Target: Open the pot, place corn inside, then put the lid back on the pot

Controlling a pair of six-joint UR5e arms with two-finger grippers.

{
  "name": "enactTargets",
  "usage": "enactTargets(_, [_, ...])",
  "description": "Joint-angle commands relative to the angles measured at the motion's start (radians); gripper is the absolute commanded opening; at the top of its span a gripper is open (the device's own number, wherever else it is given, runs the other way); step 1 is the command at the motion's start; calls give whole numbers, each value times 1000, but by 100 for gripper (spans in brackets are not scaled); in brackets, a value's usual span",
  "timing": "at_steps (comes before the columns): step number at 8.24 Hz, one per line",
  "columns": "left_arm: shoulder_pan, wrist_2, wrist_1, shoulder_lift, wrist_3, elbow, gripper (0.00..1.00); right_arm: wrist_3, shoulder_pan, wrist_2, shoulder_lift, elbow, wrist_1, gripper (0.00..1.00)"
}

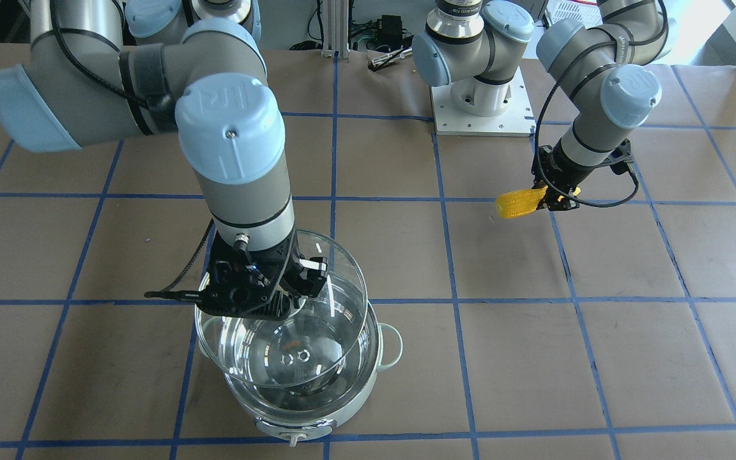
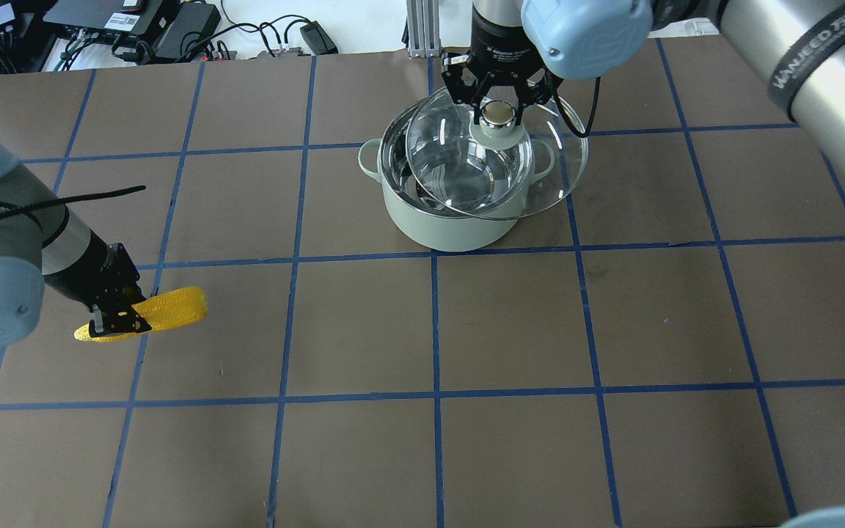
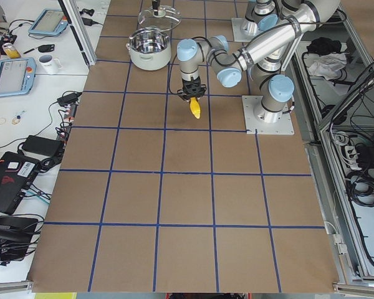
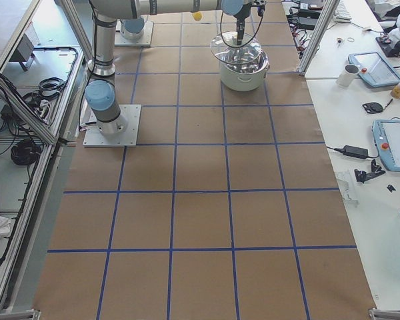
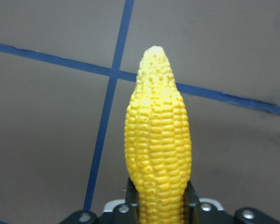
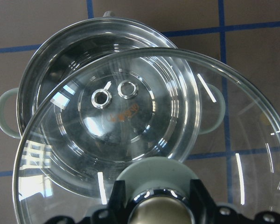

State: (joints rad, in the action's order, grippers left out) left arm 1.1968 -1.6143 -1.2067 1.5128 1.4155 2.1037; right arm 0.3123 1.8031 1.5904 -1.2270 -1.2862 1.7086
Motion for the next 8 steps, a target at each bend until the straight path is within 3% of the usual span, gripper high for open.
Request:
enactTargets(1, [110,28,-99,88,52,-232,0,-171,-137,-1,-206,-143,-93,33])
enactTargets(3, [184,83,-96,99,49,-334,0,-277,-191,8,-346,-200,-229,30])
enactTargets(4, [200,150,-100,113,62,-393,0,-288,-195,5,-351,-212,-224,31])
enactTargets(8, [426,151,-70,355,333,-739,0,-288,-195,8,-358,-212,-221,31])
